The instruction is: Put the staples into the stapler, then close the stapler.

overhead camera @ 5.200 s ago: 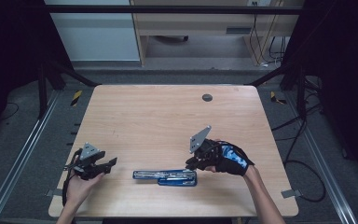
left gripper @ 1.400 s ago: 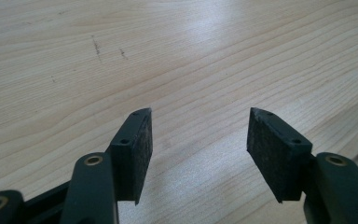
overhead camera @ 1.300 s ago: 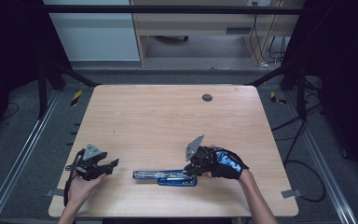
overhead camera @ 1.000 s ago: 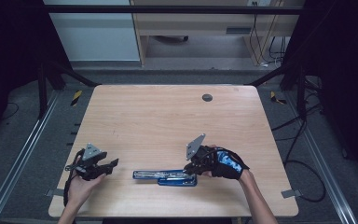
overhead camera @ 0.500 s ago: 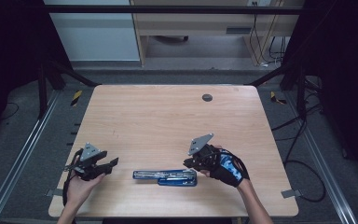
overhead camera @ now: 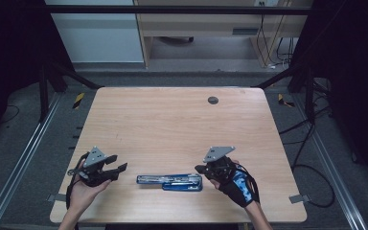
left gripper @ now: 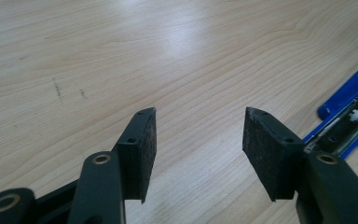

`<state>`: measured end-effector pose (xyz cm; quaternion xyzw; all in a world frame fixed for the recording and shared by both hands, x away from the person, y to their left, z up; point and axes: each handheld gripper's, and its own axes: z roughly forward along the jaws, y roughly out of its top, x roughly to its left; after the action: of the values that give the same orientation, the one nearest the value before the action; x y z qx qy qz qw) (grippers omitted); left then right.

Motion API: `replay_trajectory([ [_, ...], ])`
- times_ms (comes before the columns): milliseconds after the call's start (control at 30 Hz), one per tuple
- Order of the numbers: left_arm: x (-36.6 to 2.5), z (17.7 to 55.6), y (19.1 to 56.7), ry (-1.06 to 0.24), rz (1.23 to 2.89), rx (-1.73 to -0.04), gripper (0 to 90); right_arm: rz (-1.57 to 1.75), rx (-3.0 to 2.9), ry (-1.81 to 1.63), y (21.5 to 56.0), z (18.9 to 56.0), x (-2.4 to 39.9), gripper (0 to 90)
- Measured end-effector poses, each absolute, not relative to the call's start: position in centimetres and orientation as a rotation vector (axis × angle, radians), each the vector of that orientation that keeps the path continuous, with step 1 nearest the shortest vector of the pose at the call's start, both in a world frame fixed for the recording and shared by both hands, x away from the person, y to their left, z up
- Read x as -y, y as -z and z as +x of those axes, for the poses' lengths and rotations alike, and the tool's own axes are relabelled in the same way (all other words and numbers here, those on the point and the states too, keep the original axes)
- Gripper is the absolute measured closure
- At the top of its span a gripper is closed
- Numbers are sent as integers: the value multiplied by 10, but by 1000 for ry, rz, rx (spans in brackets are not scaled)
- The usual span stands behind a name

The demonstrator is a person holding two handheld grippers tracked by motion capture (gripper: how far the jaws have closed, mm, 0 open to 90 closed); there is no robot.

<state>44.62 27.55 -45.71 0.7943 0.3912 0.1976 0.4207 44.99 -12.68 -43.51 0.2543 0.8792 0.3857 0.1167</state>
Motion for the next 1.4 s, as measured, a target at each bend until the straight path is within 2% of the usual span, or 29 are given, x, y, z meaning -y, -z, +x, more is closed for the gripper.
replay_trajectory([
  [367,-263,443,455,-412,2064,-842,443,852,-2512,-1172,445,436,138,900],
  [833,-250,438,454,-335,2163,-665,360,857,-2531,-1195,452,422,137,900],
  [1400,-238,437,459,-296,2236,-586,330,861,-2556,-1198,461,411,133,900],
])
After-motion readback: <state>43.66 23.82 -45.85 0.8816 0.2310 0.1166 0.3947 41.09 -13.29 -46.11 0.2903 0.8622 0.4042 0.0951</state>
